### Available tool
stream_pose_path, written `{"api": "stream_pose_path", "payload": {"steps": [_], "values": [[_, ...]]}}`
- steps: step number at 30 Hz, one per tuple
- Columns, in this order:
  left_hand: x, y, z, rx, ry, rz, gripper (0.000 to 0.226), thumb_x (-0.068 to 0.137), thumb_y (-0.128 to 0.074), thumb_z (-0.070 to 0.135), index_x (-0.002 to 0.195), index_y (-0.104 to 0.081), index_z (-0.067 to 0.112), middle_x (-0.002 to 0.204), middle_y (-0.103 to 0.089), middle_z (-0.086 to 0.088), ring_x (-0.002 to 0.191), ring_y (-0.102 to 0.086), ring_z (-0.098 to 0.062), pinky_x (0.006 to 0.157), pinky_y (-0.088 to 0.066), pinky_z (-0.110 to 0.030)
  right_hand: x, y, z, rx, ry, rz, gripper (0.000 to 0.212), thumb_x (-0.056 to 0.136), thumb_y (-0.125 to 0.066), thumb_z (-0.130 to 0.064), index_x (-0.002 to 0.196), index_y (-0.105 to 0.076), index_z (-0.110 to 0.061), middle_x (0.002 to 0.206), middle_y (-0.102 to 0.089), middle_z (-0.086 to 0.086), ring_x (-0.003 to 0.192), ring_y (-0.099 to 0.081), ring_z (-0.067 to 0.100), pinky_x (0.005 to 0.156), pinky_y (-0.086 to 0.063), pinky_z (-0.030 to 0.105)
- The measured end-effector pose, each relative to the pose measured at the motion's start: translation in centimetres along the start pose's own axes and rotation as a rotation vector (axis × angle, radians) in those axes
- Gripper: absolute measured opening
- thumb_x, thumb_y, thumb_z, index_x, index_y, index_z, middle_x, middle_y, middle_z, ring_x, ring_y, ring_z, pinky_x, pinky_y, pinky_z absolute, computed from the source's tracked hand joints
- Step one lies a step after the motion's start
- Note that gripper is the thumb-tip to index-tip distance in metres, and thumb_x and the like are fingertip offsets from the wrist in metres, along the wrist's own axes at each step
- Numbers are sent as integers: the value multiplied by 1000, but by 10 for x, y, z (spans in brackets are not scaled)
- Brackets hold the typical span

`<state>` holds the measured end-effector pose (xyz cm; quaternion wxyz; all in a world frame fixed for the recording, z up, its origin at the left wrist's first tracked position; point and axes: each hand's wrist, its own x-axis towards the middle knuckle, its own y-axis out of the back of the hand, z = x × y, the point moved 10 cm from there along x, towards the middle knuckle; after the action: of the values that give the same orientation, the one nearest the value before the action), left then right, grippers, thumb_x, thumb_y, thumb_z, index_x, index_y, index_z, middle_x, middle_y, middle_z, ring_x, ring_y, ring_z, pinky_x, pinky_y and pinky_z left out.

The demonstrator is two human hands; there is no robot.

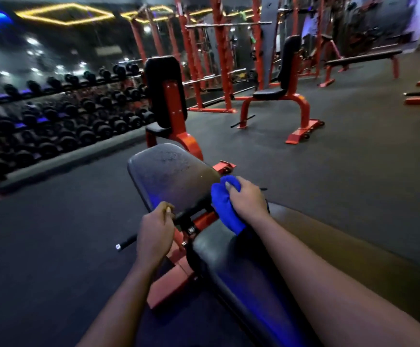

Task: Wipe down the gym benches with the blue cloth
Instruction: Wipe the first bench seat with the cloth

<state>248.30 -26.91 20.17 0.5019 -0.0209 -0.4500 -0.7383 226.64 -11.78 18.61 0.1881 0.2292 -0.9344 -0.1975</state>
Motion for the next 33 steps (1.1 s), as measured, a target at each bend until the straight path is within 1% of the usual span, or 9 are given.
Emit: {"api": "stream_pose_path", "payload": {"steps": [3, 6, 8, 11, 16, 20, 22, 27, 33], "values": [[38, 18, -6, -57, -30, 137, 25, 93, -43, 18, 98, -67, 12, 90, -71, -11, 85, -65, -27, 77, -50, -38, 20, -8, -11, 195, 49, 46, 23, 92, -53, -37, 101, -68, -23, 99, -73, 3, 98, -66, 28, 89, -51, 43], [84, 36, -26, -74, -84, 240, 22, 95, -45, 7, 101, -66, 7, 95, -69, -16, 91, -61, -31, 79, -42, -33, 40, -25, -38, 195, 145, 98, 33, 88, -50, -43, 101, -68, -19, 97, -72, 1, 96, -65, 25, 90, -50, 44], [113, 43, -43, -84, -101, 264, 22, 96, -45, 3, 104, -66, 4, 100, -67, -19, 96, -60, -31, 81, -40, -32, 49, -37, -57, 168, 231, 109, 28, 92, -53, -39, 96, -67, -16, 93, -70, 2, 92, -63, 25, 87, -49, 45], [170, 46, -83, -107, -100, 208, 26, 99, -43, 7, 114, -64, 3, 112, -66, -21, 107, -58, -33, 91, -41, -34, 56, -65, -87, 136, 326, 143, 22, 96, -55, -34, 96, -66, -16, 93, -68, 0, 89, -62, 22, 86, -48, 46], [247, 35, -129, -183, -99, -23, 37, 102, -41, 9, 136, -55, 2, 141, -53, -16, 133, -47, -28, 108, -30, -26, 44, -131, -134, -59, 452, 167, 37, 94, -44, -49, 119, -63, -31, 129, -60, -14, 123, -55, 9, 104, -44, 44], [266, 14, -143, -246, -139, -147, 34, 102, -40, 6, 131, -57, 0, 139, -55, -16, 130, -48, -26, 103, -29, -19, 26, -177, -148, -271, 345, 204, 47, 96, -37, -54, 133, -56, -34, 148, -48, -9, 138, -41, 11, 110, -36, 48], [266, 12, -147, -288, -137, -69, 30, 100, -41, 3, 122, -61, -2, 128, -59, -20, 121, -51, -30, 94, -30, -19, 19, -204, -141, -384, 260, 180, 46, 99, -37, -55, 141, -48, -39, 157, -35, -9, 144, -31, 13, 113, -29, 48], [263, 3, -151, -261, -183, 90, 22, 98, -43, 5, 111, -60, 0, 113, -59, -20, 110, -50, -33, 94, -33, -32, 17, -229, -121, -560, 154, 201, 60, 90, -21, -71, 147, -31, -52, 164, -18, -14, 151, -14, 13, 115, -26, 56], [254, 6, -140, -226, -161, 147, 21, 100, -43, 8, 106, -59, -5, 109, -58, -23, 107, -50, -35, 90, -33, -34, 19, -225, -117, -536, 45, 193, 64, 87, -17, -70, 147, -31, -52, 164, -15, -15, 151, -10, 12, 116, -20, 56]]}}
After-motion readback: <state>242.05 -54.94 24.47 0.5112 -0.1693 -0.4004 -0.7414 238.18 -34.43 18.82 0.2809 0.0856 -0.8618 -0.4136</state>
